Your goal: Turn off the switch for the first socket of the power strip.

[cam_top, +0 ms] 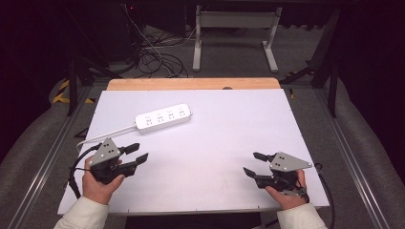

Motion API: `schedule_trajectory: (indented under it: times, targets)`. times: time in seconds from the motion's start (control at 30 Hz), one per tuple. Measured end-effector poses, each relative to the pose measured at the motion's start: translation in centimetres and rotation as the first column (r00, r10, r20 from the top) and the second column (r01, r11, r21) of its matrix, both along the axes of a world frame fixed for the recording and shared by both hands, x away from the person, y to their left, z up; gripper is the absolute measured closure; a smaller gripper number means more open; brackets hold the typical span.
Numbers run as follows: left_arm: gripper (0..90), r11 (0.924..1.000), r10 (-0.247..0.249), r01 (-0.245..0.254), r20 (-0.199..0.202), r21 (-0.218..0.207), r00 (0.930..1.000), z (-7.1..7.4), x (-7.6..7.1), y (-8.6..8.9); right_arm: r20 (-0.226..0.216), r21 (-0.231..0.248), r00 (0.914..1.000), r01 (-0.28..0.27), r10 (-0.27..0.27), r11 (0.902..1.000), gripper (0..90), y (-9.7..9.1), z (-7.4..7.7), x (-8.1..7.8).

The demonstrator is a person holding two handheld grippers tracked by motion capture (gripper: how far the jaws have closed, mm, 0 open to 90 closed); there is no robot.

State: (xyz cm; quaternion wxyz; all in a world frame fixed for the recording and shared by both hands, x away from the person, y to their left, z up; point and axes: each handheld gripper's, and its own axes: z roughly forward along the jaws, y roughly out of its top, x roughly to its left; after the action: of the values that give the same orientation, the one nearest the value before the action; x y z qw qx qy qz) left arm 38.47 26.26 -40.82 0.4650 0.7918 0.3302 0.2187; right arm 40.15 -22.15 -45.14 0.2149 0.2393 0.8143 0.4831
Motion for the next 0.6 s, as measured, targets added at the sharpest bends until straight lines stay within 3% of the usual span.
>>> schedule_trajectory:
  times: [0.33,0.6]
  targets:
    - [59.0,0.9978,-0.025,0.025,-0.003,0.061,0.9997,1.0,1.2,-0.6,-0.006,0.001,1.0,-0.006,0.006,1.0,37.5,-0.1,0.0,0.1]
    - [63.2,0.9971,-0.036,0.037,-0.014,0.067,0.9992,1.7,1.8,-0.8,-0.008,0.006,1.0,-0.002,0.002,1.0,37.6,-0.1,0.0,0.1]
